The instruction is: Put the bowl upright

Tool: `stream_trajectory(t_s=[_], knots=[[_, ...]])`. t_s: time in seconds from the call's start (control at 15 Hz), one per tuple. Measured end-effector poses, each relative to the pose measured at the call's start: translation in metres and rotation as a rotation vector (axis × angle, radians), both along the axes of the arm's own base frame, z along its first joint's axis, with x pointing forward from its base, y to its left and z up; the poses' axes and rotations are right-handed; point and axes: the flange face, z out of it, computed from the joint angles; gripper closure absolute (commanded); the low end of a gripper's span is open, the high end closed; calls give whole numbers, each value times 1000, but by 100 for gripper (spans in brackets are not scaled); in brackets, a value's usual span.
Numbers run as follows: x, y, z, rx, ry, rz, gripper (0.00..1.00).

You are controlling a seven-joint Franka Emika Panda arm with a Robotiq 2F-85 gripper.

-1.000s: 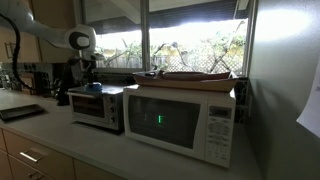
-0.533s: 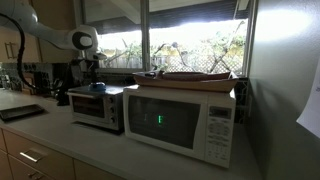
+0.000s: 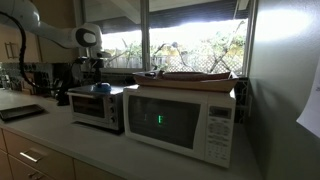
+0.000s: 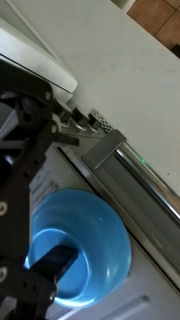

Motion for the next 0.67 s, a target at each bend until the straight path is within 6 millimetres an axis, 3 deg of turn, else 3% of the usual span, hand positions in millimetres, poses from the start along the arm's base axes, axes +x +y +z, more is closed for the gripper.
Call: stream_trajectory(t_s=[0.67], knots=[[-5, -37, -4, -60, 87, -70, 0]])
